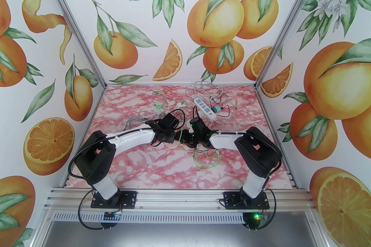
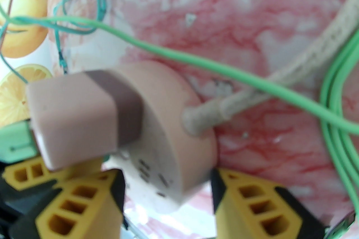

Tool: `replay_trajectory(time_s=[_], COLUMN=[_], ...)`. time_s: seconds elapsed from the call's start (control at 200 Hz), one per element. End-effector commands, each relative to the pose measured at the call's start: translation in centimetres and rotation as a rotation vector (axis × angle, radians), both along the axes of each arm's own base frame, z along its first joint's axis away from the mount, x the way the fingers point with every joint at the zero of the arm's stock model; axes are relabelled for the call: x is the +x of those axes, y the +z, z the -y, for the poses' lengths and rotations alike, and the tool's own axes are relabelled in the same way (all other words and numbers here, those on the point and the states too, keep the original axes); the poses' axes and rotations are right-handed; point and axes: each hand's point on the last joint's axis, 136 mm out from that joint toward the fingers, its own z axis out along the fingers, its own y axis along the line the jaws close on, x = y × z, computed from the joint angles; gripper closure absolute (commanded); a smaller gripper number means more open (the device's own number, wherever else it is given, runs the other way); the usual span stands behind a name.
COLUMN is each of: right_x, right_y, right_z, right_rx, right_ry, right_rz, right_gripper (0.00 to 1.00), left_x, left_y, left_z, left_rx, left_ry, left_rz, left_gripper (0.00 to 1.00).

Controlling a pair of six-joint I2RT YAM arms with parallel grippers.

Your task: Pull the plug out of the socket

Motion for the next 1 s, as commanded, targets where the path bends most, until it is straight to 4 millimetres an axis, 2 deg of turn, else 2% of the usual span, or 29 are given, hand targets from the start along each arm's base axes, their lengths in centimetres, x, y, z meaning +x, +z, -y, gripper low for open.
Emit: replay_trajectory(time_s=[0.0, 0.155, 0.21, 0.33, 0.495, 0.626, 0.996], right_x=[-1.3, -2.9, -3.3, -3.6, -3.7, -3.9, -4.0], right_y=[-3.3, -6.5, -7.2, -7.6, -7.9, -8.2, -8.4], right_z=[0.9, 3.2, 3.9, 4.8, 5.2, 5.5, 5.9], right_rx=[-0.135, -0.3, -0.356, -0.445, -0.498, -0.51, -0.537], right_ry=[0.01, 0.016, 0.019, 0.04, 0.057, 0.063, 0.07], right_rz=[-0.083, -0.187, -0.219, -0.225, -0.234, -0.243, -0.239], right_gripper=[0.56, 0.68, 0.68, 0.69, 0.73, 0.73, 0.74], left_x=[-0.4, -0.5, -0.5, -0.8, -1.2, -1.1, 0.9], left_y=[-0.1, 0.1, 0.1, 0.0, 0.0, 0.6, 3.5], left_z=[1.3, 1.5, 1.4, 1.1, 1.2, 1.4, -0.6], left_rx=[-0.042, -0.003, 0.028, 0.139, 0.19, 0.125, -0.183], left_ry=[-0.027, -0.057, -0.067, -0.101, -0.131, -0.113, 0.029], left_rz=[-0.007, 0.006, 0.013, 0.044, 0.064, 0.05, -0.017], left_gripper=[0.83, 0.83, 0.82, 0.82, 0.83, 0.83, 0.83])
